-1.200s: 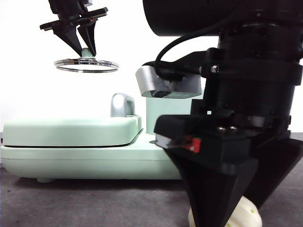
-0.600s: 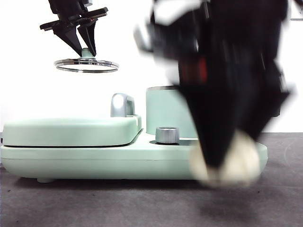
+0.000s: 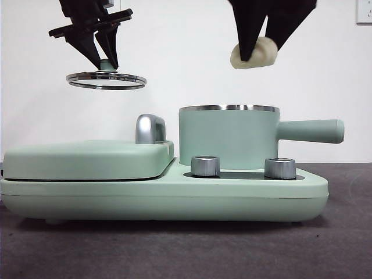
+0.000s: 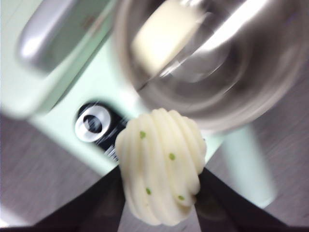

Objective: Put the buns in a small steamer

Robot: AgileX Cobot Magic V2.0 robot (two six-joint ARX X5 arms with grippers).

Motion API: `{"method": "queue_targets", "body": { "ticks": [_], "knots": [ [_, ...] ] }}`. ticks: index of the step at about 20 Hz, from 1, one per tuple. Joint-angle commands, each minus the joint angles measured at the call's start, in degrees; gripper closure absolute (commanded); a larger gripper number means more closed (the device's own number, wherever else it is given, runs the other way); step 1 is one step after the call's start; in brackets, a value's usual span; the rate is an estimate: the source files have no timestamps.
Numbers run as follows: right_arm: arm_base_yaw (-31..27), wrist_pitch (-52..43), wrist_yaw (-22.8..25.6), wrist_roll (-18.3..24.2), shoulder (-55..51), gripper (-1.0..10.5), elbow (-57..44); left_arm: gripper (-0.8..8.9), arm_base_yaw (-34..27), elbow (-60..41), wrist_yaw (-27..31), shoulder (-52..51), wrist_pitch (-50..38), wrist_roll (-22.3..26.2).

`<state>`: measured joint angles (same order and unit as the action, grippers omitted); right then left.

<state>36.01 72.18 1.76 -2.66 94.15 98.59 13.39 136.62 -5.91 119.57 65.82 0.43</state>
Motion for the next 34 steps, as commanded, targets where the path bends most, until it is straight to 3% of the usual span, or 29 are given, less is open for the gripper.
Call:
{"method": "queue_targets", "body": {
  "ticks": [1, 4, 11, 15, 22, 26, 34],
  "knots": [
    [-1.7, 1.5, 0.1, 4.0, 6.2, 7.6, 7.5, 7.98, 0.2, 2.5, -0.1, 0.4, -1.2, 0.0],
    [-3.4, 3.1, 0.2, 4.7, 12.7, 7.6, 12.9, 7.98, 0.2, 2.5, -0.1, 0.4, -1.2, 0.0],
    [-7.0, 1.4, -0.6, 4.1, 20.6, 7.6, 13.2, 7.98, 0.2, 2.5, -0.1, 0.4, -1.2, 0.0],
    [-7.6, 1.0, -3.1, 3.8, 22.7, 7.6, 13.2, 7.98, 0.2, 2.5, -0.1, 0.4, -1.3, 0.0],
    [-7.6, 0.4, -3.3, 3.7, 23.3, 7.5, 13.2, 7.98, 0.2, 2.5, -0.1, 0.5, -1.3, 0.0],
    [-7.6, 0.1, -3.3, 3.5, 23.3, 5.9, 13.2, 7.98, 0.2, 2.5, -0.1, 0.5, -1.3, 0.0],
    [-7.6, 3.1, -3.1, 3.3, 22.9, 5.9, 16.2, 7.98, 0.2, 2.5, -0.1, 0.5, -1.6, 0.0]
  ]
}}
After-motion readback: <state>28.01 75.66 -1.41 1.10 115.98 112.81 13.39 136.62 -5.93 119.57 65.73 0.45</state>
